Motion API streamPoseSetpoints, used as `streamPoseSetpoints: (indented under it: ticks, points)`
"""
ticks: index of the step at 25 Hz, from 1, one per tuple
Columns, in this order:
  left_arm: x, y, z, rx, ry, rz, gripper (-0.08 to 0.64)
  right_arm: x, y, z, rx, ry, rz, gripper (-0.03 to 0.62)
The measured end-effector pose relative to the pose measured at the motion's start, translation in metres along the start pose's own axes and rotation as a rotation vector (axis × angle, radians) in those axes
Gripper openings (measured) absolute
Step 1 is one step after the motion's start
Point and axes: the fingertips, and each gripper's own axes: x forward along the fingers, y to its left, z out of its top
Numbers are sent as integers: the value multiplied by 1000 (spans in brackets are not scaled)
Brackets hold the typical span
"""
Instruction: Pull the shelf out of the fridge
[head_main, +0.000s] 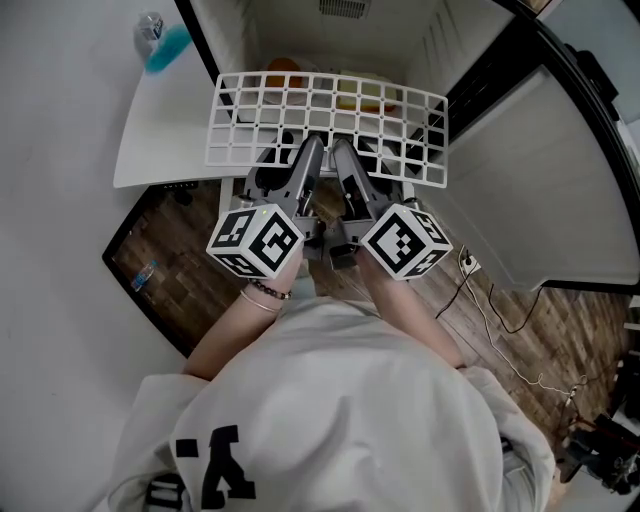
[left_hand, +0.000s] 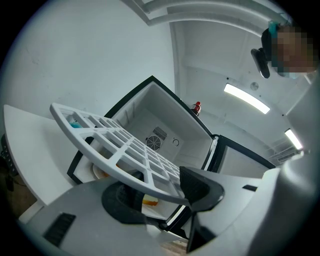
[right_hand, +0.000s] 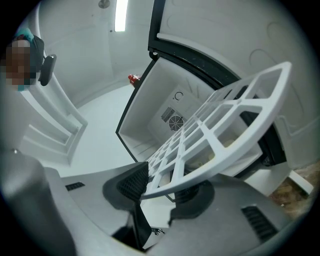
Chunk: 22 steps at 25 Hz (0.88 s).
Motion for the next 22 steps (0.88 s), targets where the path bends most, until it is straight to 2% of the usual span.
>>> streamPoseSetpoints:
  ticks: [22]
  points:
    - [-54, -21, -3, 10, -59, 15, 213, -43, 27, -15, -13, 24, 51, 155]
